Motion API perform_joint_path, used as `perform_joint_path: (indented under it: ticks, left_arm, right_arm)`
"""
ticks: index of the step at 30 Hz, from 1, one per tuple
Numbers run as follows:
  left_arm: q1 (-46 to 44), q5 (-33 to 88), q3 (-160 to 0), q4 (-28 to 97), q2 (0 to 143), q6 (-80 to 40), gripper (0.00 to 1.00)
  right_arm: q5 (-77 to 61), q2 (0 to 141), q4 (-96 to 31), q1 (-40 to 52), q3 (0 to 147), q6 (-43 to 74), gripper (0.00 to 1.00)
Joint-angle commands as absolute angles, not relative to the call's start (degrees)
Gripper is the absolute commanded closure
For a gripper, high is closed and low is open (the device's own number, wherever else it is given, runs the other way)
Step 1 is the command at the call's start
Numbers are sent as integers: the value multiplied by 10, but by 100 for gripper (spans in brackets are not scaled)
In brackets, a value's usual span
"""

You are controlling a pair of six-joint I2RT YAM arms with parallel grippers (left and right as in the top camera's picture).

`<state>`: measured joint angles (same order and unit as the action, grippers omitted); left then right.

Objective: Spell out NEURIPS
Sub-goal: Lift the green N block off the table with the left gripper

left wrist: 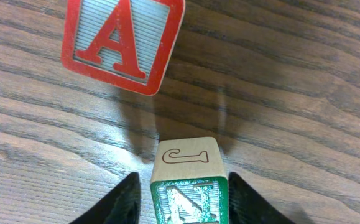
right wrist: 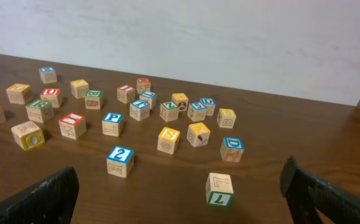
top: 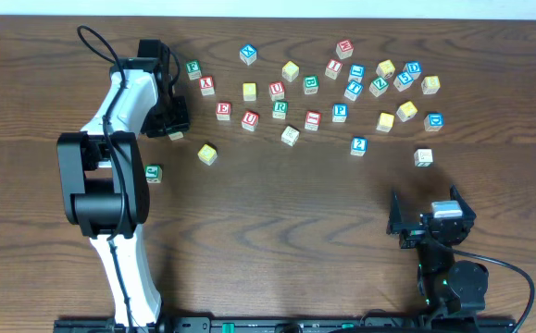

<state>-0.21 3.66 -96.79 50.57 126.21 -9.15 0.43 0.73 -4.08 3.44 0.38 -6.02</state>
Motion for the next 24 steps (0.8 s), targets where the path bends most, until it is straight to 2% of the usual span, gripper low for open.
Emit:
perform_joint_path:
  ticks: [1, 6, 24]
  left_arm:
    - [1, 30, -981, 510, 1257, -93, 60]
    - [1, 30, -981, 512, 1257, -93, 68]
    - [1, 36, -983, 513, 1252, -93, 69]
  right_arm:
    - [4, 6, -43, 29, 3, -52, 1]
    - [5, 6, -43, 29, 3, -52, 1]
    - [5, 6, -43, 29, 3, -52, 1]
